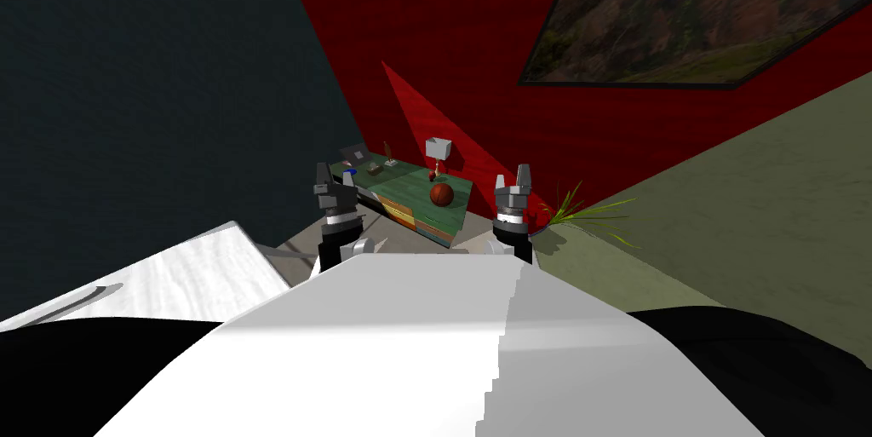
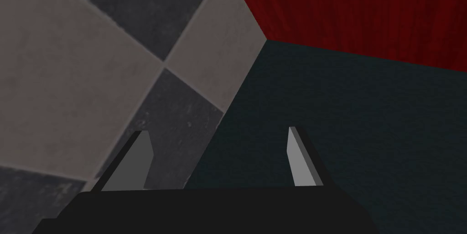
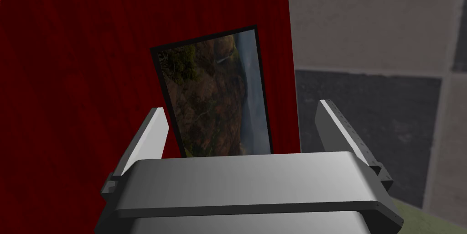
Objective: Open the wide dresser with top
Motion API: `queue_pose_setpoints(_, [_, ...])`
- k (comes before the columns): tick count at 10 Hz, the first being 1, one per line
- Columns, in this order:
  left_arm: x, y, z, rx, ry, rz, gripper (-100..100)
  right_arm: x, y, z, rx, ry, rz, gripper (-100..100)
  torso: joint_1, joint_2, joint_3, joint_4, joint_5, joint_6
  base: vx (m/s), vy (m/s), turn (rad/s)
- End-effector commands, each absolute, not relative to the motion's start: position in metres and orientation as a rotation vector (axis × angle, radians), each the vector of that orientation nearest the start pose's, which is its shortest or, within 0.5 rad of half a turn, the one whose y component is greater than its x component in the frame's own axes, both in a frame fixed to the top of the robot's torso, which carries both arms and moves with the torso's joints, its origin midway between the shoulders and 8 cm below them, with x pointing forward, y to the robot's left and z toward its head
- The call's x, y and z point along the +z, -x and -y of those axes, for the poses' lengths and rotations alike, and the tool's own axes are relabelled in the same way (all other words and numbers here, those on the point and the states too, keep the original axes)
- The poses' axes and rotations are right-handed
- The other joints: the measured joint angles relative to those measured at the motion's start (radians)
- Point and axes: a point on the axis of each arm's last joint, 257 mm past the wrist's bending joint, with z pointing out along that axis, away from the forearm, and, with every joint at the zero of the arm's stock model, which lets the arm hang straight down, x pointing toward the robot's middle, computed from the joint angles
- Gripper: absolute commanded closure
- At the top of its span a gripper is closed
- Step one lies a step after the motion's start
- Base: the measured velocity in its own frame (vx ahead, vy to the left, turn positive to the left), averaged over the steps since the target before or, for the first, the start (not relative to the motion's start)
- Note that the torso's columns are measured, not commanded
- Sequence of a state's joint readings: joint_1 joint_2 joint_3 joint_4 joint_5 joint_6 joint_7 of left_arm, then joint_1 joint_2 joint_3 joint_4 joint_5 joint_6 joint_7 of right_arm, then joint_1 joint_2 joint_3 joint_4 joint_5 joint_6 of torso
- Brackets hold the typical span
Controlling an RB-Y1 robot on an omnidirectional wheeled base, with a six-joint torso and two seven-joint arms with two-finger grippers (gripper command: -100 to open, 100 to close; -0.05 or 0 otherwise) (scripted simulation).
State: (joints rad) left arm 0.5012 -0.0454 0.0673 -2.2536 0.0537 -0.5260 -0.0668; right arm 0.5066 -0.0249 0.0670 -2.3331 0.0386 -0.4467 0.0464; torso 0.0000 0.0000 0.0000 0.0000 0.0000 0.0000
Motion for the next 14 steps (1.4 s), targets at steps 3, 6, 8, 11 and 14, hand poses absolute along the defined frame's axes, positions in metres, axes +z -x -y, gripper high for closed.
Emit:
queue_pose_setpoints(3, [0.018,-0.337,-0.314,-1.202,0.691,-0.554,0,0.035,-0.345,0.250,1.299,-0.611,-0.671,0,0.000,0.175,-0.351,0.176,0.000,0.000,0.000,0.000,0.000])
queue_pose_setpoints(6, [0.018,-0.337,-0.314,-1.202,0.691,-0.554,0,0.035,-0.345,0.250,1.299,-0.611,-0.671,0,0.000,0.396,-0.792,0.396,0.000,0.000,0.000,0.000,0.000])
queue_pose_setpoints(8, [0.018,-0.337,-0.314,-1.202,0.691,-0.554,0,0.035,-0.345,0.250,1.299,-0.611,-0.671,0,0.000,0.544,-1.087,0.544,0.000,0.000,0.000,0.000,0.000])
queue_pose_setpoints(11, [0.010,-0.343,-0.306,-1.205,0.652,-0.619,-100,0.035,-0.345,0.250,1.299,-0.611,-0.672,0,0.000,0.725,-1.451,0.724,0.000,0.000,0.007,-0.003,-0.011])
queue_pose_setpoints(14, [-0.009,-0.354,-0.299,-1.203,0.616,-0.704,-100,0.034,-0.345,0.250,1.299,-0.612,-0.672,0,0.000,0.737,-1.476,0.737,0.000,0.000,0.020,-0.008,-0.026])
